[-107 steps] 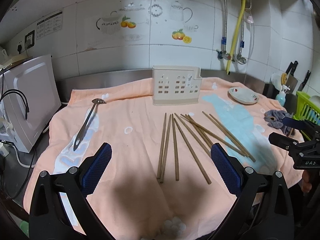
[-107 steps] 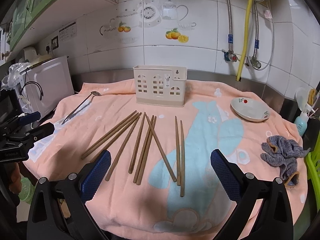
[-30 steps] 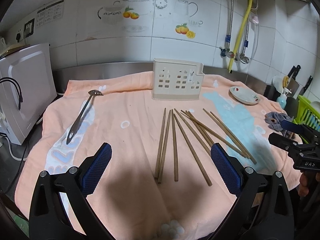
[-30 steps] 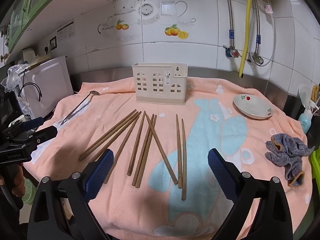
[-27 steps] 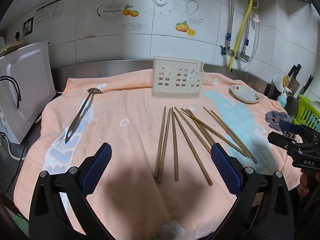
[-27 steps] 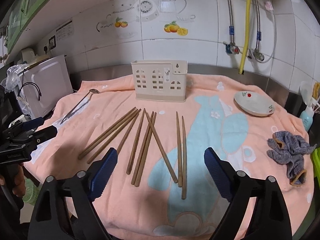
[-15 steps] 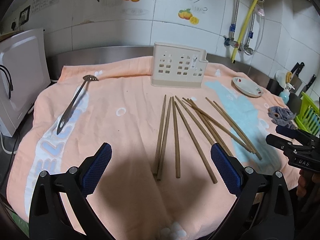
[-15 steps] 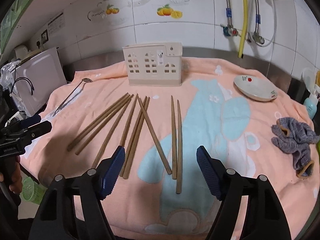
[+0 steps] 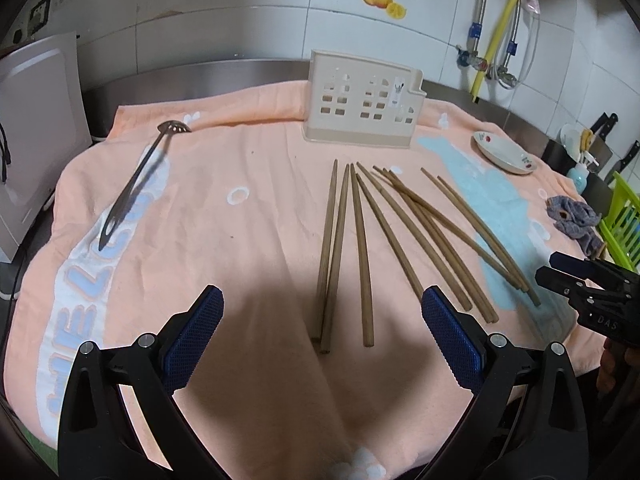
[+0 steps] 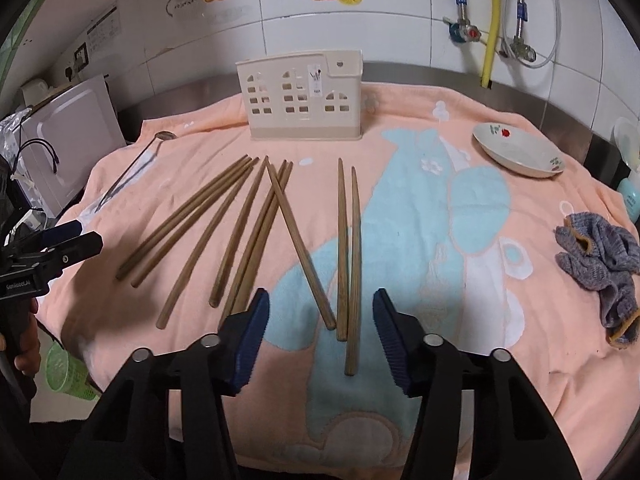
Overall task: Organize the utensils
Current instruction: 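Lower the right gripper onto a wooden chopstick and close while the left gripper grasps another, then lift the chopstick with the left gripper into the white holder while the right gripper inserts its chopstick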
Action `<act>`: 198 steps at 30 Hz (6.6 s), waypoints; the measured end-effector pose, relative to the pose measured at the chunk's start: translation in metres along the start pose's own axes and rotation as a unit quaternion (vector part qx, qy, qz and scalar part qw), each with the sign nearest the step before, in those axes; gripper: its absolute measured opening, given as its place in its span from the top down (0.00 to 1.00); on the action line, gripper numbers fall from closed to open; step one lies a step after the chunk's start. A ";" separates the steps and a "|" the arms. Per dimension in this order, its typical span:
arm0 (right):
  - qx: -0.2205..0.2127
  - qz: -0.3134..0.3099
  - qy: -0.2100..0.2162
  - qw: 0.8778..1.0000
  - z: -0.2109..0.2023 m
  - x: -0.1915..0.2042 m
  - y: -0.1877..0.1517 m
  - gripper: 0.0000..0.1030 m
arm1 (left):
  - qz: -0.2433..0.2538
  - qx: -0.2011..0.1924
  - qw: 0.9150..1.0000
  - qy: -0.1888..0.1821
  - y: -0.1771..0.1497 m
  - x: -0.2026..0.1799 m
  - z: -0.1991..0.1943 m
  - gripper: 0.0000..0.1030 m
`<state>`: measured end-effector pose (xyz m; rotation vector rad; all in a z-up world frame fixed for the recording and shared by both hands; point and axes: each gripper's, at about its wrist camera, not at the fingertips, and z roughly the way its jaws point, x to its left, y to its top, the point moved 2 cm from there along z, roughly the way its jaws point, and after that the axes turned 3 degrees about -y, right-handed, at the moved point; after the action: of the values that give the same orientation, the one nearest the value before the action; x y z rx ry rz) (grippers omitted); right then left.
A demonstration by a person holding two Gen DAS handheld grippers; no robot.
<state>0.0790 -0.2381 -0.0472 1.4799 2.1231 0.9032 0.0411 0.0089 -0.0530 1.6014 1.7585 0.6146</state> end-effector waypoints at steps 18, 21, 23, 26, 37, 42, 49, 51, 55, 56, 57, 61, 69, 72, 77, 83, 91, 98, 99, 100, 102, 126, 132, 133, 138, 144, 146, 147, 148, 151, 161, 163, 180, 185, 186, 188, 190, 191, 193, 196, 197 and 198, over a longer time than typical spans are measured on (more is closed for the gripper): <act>0.035 0.017 -0.008 0.999 0.026 -0.024 -0.005 0.80 | -0.006 0.033 0.999 -0.008 0.004 0.003 0.027 0.06; 0.039 0.016 -0.007 0.999 0.030 -0.024 -0.005 0.82 | -0.009 0.035 0.999 -0.008 0.004 0.006 0.030 0.06; 0.040 0.015 -0.008 0.999 0.032 -0.024 -0.003 0.84 | -0.010 0.035 0.999 -0.008 0.004 0.007 0.032 0.06; 0.044 0.015 -0.007 0.999 0.036 -0.024 -0.003 0.85 | -0.011 0.036 0.999 -0.009 0.005 0.008 0.033 0.10; 0.048 0.015 -0.005 0.999 0.041 -0.026 0.000 0.87 | -0.013 0.045 0.998 -0.030 0.007 0.011 0.042 0.31; 0.045 0.020 -0.006 0.999 0.041 -0.028 0.000 0.87 | -0.011 0.051 0.998 -0.039 0.007 0.012 0.048 0.45; 0.045 0.024 -0.004 0.999 0.044 -0.029 0.002 0.87 | -0.016 0.059 0.997 -0.037 0.010 0.023 0.055 0.64; 0.048 0.021 -0.004 0.999 0.047 -0.028 0.002 0.87 | -0.010 0.063 0.997 -0.037 0.010 0.024 0.058 0.68; 0.049 0.009 -0.013 0.999 0.050 -0.025 0.002 0.87 | 0.008 0.071 0.997 -0.035 0.011 0.023 0.064 0.76; 0.049 0.005 -0.015 0.999 0.050 -0.024 0.002 0.87 | 0.011 0.072 0.997 -0.035 0.011 0.023 0.064 0.78; 0.049 0.004 -0.015 0.999 0.051 -0.024 0.002 0.87 | 0.018 0.073 0.997 -0.033 0.011 0.021 0.065 0.78; 0.048 -0.004 -0.019 0.999 0.053 -0.024 0.003 0.87 | 0.039 0.072 0.996 -0.025 0.012 0.018 0.066 0.80; 0.047 -0.022 -0.029 0.998 0.054 -0.020 0.004 0.87 | 0.073 0.069 0.995 -0.019 0.012 0.006 0.067 0.89; 0.047 -0.025 -0.029 0.998 0.054 -0.020 0.004 0.87 | 0.086 0.071 0.994 -0.014 0.011 0.003 0.069 0.90; 0.046 -0.030 -0.029 0.998 0.053 -0.020 0.002 0.87 | 0.078 0.079 0.994 -0.025 0.007 0.006 0.072 0.91; 0.040 -0.029 -0.030 0.998 0.053 -0.019 0.002 0.87 | 0.072 0.079 0.994 -0.028 0.007 0.005 0.074 0.91; 0.029 -0.032 -0.036 0.998 0.051 -0.017 0.000 0.87 | 0.056 0.072 0.996 -0.023 0.006 0.005 0.074 0.91; 0.027 -0.032 -0.043 0.998 0.047 -0.017 -0.001 0.94 | 0.044 0.070 0.996 -0.017 0.008 0.008 0.073 0.94; 0.026 -0.032 -0.043 0.998 0.046 -0.017 0.000 0.94 | 0.044 0.069 0.997 -0.017 0.008 0.008 0.072 0.94; 0.024 -0.032 -0.043 0.998 0.044 -0.016 0.000 0.94 | 0.044 0.068 0.997 -0.017 0.008 0.008 0.071 0.94; 0.014 -0.031 -0.041 0.999 0.037 -0.016 0.004 0.94 | 0.043 0.062 0.997 -0.016 0.010 0.008 0.067 0.94; -0.121 -0.080 0.020 0.989 -0.033 0.008 0.153 0.94 | 0.064 -0.040 0.996 -0.052 0.100 0.005 0.022 0.95; -0.139 -0.086 0.036 0.986 -0.045 0.002 0.213 0.94 | 0.072 -0.051 0.994 -0.059 0.133 0.002 0.022 0.95; -0.141 -0.089 0.035 0.985 -0.048 0.001 0.225 0.94 | 0.074 -0.052 0.994 -0.062 0.139 0.001 0.021 0.95; -0.145 -0.093 0.030 0.985 -0.053 -0.004 0.270 0.94 | 0.086 -0.057 0.993 -0.064 0.164 -0.002 0.021 0.95; -0.113 -0.102 0.013 0.988 -0.029 -0.007 0.305 0.94 | 0.104 -0.079 0.990 -0.060 0.197 -0.009 0.010 0.95; -0.099 -0.105 0.009 0.990 -0.017 -0.008 0.310 0.94 | 0.107 -0.091 0.988 -0.062 0.211 -0.012 0.002 0.95; -0.089 -0.109 0.003 0.990 -0.009 -0.008 0.312 0.94 | 0.109 -0.100 0.987 -0.063 0.219 -0.014 -0.004 0.95; -0.081 -0.113 -0.002 0.990 -0.002 -0.007 0.314 0.94 | 0.113 -0.109 0.986 -0.062 0.228 -0.016 -0.009 0.95; -0.061 -0.119 -0.012 0.991 0.017 -0.009 0.315 0.94 | 0.125 -0.134 0.981 -0.060 0.251 -0.025 -0.019 0.95; -0.032 -0.118 -0.015 0.992 0.048 -0.018 0.316 0.94 | 0.126 -0.183 0.974 -0.050 0.327 -0.042 -0.010 0.95; -0.026 -0.119 -0.017 0.992 0.054 -0.019 0.316 0.94 | 0.117 -0.172 0.977 -0.050 0.334 -0.040 0.008 0.95; -0.008 -0.117 -0.015 0.993 0.081 -0.021 0.309 0.94 | 0.105 -0.099 0.989 -0.033 0.315 -0.027 0.080 0.95; -0.006 -0.119 -0.017 0.993 0.082 -0.019 0.307 0.94 | 0.109 -0.096 0.989 -0.026 0.309 -0.027 0.084 0.94; -0.006 -0.119 -0.017 0.993 0.083 -0.019 0.307 0.94 | 0.109 -0.095 0.989 -0.026 0.310 -0.028 0.084 0.94; -0.005 -0.119 -0.018 0.993 0.084 -0.018 0.307 0.94 | 0.109 -0.094 0.989 -0.026 0.309 -0.028 0.085 0.94; -0.005 -0.120 -0.019 0.993 0.083 -0.018 0.307 0.94 | 0.109 -0.095 0.989 -0.023 0.307 -0.027 0.084 0.94; -0.007 -0.121 -0.021 0.992 0.083 -0.017 0.307 0.93 | 0.109 -0.096 0.989 -0.022 0.307 -0.027 0.083 0.94; -0.009 -0.119 -0.021 0.993 0.081 -0.018 0.308 0.92 | 0.110 -0.096 0.989 -0.021 0.305 -0.027 0.082 0.94; -0.013 -0.118 -0.022 0.993 0.077 -0.018 0.308 0.92 | 0.111 -0.097 0.989 -0.019 0.303 -0.027 0.080 0.94; -0.015 -0.118 -0.022 0.993 0.076 -0.018 0.308 0.90 | 0.111 -0.097 0.989 -0.019 0.303 -0.027 0.079 0.93; -0.016 -0.117 -0.023 0.993 0.074 -0.018 0.308 0.89 | 0.111 -0.098 0.989 -0.018 0.302 -0.027 0.078 0.93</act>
<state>0.3407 -0.1628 0.1150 1.1916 2.1815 0.8051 0.3019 0.0158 0.1203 1.6699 1.4548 0.8310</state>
